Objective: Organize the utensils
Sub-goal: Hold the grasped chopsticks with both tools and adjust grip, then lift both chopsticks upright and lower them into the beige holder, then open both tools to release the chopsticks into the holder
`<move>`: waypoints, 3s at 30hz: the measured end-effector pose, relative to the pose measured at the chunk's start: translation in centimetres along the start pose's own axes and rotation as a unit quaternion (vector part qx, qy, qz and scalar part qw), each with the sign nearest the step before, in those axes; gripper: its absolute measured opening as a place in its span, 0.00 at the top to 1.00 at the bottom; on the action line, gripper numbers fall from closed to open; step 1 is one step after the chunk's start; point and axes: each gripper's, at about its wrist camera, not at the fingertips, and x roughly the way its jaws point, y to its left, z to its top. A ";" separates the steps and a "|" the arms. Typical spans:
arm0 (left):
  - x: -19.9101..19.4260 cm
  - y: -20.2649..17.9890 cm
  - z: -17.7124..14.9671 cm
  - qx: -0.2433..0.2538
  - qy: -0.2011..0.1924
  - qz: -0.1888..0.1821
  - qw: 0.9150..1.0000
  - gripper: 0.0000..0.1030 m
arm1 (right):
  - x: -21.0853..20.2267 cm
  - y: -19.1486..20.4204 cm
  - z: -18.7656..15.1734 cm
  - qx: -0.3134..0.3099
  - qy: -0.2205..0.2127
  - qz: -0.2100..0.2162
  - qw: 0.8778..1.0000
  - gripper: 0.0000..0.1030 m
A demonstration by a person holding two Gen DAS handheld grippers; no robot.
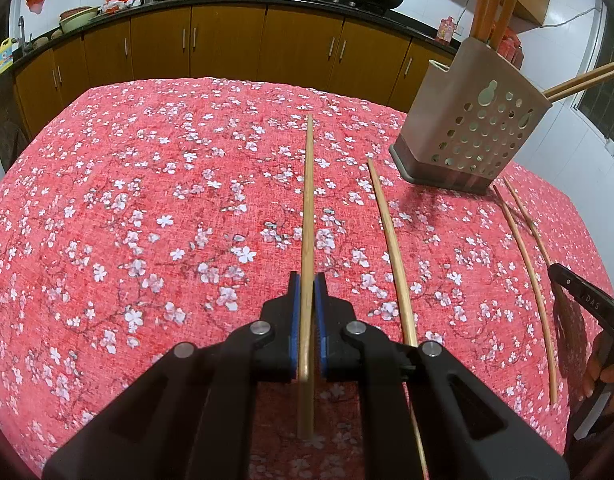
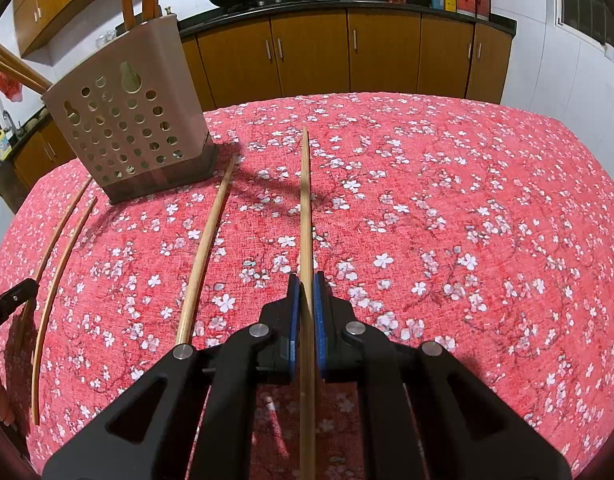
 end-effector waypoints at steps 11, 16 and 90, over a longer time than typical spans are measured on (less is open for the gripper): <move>-0.6 -0.7 -0.8 0.022 0.002 0.013 1.000 0.91 | -0.7 0.4 -0.7 -0.007 0.000 -0.006 1.000 0.92; -0.6 -0.9 -0.8 0.027 0.002 0.019 0.999 0.92 | -0.8 0.3 -0.7 -0.004 0.000 -0.003 1.000 0.93; -14.4 -12.0 16.6 0.027 -0.299 -0.080 0.951 0.90 | -14.2 8.2 13.5 -0.052 -0.212 0.127 0.968 0.74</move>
